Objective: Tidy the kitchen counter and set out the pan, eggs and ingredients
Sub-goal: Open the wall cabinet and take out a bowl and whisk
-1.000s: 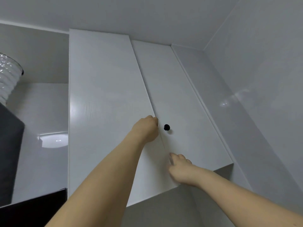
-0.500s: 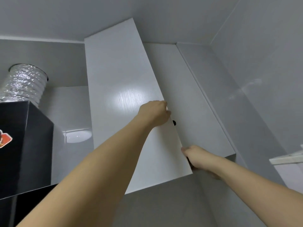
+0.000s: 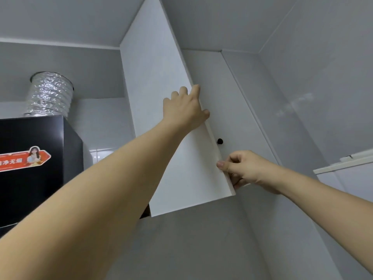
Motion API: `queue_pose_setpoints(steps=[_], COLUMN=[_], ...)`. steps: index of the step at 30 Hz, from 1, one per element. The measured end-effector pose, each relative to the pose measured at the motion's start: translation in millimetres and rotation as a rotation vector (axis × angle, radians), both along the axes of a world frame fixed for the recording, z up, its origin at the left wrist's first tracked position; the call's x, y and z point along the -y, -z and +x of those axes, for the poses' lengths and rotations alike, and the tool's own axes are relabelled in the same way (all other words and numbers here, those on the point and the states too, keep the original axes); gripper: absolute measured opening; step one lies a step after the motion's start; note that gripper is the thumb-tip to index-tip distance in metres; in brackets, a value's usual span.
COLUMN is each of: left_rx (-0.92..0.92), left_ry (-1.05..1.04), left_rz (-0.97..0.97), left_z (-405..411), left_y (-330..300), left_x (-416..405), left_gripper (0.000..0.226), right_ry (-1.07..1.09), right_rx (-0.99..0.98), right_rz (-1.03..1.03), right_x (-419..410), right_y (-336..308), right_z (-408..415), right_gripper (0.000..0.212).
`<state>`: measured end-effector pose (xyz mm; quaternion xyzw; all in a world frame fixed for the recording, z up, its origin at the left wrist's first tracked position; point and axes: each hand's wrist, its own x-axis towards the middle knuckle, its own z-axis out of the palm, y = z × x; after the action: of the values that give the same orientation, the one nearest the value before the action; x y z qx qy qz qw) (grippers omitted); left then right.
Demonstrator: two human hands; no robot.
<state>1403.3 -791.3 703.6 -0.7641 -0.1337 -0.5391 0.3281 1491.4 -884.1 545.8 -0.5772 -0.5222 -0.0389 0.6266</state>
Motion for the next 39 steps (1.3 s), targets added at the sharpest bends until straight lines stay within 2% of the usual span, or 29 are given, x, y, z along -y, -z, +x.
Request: queue_pose_setpoints(steps=[4,11,14,17,23,25,27,29,31,33,36,39], left_rx=[0.045,0.022,0.019,0.011,0.000,0.005,0.023,0.051,0.057,0.055,0.081,0.104], left_ry=[-0.034,-0.074,-0.053,-0.028,-0.042,-0.065,-0.115,-0.173,-0.217,-0.237,-0.189,-0.115], left_rz=[0.073,0.067,0.022,-0.021,-0.025,-0.022,0.004,0.053,0.080,0.070,0.069,0.071], left_z=[-34,-104,-135,-161,-162,-158,-157,-149,-143,-131,-98,-60], left_y=[5,8,10,14,28,30,30,29,26,22,19,21], left_x=[-4,-16,-26,-39,-39,-33,-29,-16,-5,6,20,24], left_gripper=[0.046,0.052,0.049,0.051,0.051,0.051,0.048,0.043,0.035,0.028,0.025,0.032], right_ry=[-0.065,-0.184,-0.147,-0.104,-0.042,-0.043,-0.016,0.088,0.333,0.571,0.795,0.970], right_rx=[0.002,0.033,0.076,0.104,0.079,0.097,0.168,0.245,0.362,0.482,0.640,0.776], right_rz=[0.007,-0.060,-0.052,-0.012,0.033,0.006,-0.073,-0.145,-0.241,-0.374,-0.543,-0.606], right_x=[-2,-15,-30,-45,-50,-46,-42,-30,-19,-3,26,48], right_y=[-1,-4,-3,-5,2,3,3,1,-3,-12,-29,-43], right_z=[-38,-102,-127,-144,-146,-142,-138,-119,-97,-73,-40,-13], right_gripper=[0.024,0.025,0.019,0.022,0.007,0.008,0.020,0.041,0.052,0.049,0.035,0.034])
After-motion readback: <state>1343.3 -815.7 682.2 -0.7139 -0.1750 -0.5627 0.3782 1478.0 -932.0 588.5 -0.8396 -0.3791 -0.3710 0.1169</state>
